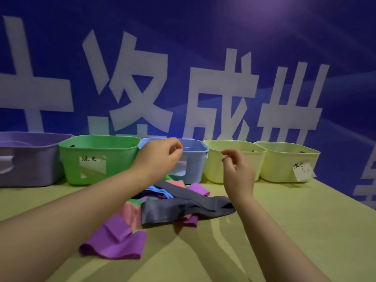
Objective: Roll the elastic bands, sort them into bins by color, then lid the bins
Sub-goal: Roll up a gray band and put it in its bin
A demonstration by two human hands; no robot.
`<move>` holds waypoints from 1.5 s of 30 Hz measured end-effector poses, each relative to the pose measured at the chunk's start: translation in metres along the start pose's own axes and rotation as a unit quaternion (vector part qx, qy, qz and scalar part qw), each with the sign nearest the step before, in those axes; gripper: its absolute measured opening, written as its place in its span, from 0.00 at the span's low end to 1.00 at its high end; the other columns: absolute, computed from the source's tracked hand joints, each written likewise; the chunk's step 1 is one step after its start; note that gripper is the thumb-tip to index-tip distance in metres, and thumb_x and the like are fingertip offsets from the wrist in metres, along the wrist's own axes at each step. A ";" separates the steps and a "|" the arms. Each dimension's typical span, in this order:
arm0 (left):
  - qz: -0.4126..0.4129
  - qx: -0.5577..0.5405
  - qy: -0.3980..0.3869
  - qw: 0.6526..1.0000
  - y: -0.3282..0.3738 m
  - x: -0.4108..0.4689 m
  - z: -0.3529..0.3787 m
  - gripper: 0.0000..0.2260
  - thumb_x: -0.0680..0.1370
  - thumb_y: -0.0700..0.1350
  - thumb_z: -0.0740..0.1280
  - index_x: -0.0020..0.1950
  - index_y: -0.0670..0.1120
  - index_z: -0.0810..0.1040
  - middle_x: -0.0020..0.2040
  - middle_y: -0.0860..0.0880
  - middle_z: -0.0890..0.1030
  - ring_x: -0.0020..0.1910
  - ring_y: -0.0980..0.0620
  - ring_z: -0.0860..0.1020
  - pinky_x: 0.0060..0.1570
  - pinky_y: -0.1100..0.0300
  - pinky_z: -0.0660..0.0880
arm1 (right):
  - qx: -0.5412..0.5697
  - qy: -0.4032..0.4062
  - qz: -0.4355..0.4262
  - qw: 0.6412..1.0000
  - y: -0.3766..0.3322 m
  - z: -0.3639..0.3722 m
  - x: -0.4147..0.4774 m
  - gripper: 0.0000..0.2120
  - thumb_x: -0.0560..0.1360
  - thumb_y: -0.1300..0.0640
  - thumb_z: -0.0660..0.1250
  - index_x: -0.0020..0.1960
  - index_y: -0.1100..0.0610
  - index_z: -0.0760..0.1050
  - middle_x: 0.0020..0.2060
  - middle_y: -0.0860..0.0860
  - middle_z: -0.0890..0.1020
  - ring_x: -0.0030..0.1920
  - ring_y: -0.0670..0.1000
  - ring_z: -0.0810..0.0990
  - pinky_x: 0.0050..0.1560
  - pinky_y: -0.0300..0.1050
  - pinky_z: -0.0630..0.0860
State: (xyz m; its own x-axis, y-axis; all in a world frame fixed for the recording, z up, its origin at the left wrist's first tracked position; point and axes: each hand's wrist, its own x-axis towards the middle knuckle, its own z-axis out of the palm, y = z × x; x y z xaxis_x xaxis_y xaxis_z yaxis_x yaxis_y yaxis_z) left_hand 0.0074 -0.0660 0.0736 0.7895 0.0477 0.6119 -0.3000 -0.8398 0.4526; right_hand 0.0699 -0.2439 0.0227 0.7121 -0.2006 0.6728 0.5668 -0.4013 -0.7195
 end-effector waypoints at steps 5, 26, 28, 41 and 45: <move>-0.029 -0.002 0.020 0.999 -0.036 -0.019 -0.014 0.05 0.77 0.44 0.63 0.44 0.49 0.78 0.41 0.49 0.82 0.38 0.46 0.79 0.45 0.52 0.75 | 0.014 -0.044 -0.014 0.999 -0.016 0.035 -0.025 0.11 0.75 0.62 0.58 0.50 0.52 0.77 0.37 0.45 0.78 0.35 0.45 0.73 0.37 0.43 0.69; -0.032 0.084 -0.044 0.995 -0.116 -0.063 0.043 0.10 0.76 0.46 0.64 0.56 0.48 0.76 0.51 0.47 0.79 0.52 0.45 0.76 0.49 0.52 0.72 | -0.263 -0.473 -0.147 0.828 0.002 0.092 -0.069 0.35 0.65 0.38 0.72 0.68 0.43 0.65 0.61 0.47 0.71 0.62 0.51 0.66 0.61 0.53 0.66; -0.040 0.112 -0.065 0.991 -0.118 -0.065 0.044 0.11 0.77 0.47 0.62 0.59 0.47 0.75 0.54 0.45 0.78 0.54 0.44 0.75 0.49 0.53 0.71 | -0.271 -0.455 -0.163 0.832 0.001 0.092 -0.070 0.34 0.65 0.39 0.72 0.67 0.44 0.65 0.60 0.47 0.71 0.62 0.51 0.66 0.61 0.52 0.66; -0.109 -0.042 -0.038 0.992 -0.116 -0.061 0.038 0.04 0.78 0.49 0.62 0.46 0.53 0.76 0.46 0.50 0.81 0.49 0.49 0.77 0.49 0.55 0.71 | -0.084 -0.400 -0.076 0.910 -0.001 0.081 -0.063 0.32 0.64 0.46 0.76 0.65 0.49 0.70 0.57 0.46 0.74 0.57 0.45 0.71 0.55 0.37 0.70; -0.110 -0.155 -0.026 0.981 -0.112 -0.060 0.036 0.06 0.78 0.50 0.61 0.43 0.57 0.75 0.43 0.54 0.80 0.49 0.51 0.77 0.51 0.55 0.72 | -0.030 -0.379 -0.040 0.924 -0.002 0.080 -0.062 0.28 0.66 0.48 0.75 0.63 0.49 0.72 0.54 0.45 0.75 0.53 0.44 0.74 0.50 0.33 0.69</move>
State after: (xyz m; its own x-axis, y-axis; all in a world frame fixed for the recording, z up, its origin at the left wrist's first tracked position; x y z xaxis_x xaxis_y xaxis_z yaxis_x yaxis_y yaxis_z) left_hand 0.0126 0.0054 -0.0374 0.8774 0.1749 0.4467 -0.2609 -0.6074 0.7503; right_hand 0.0577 -0.1589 -0.0312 0.7670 0.5067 0.3937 0.6230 -0.4414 -0.6457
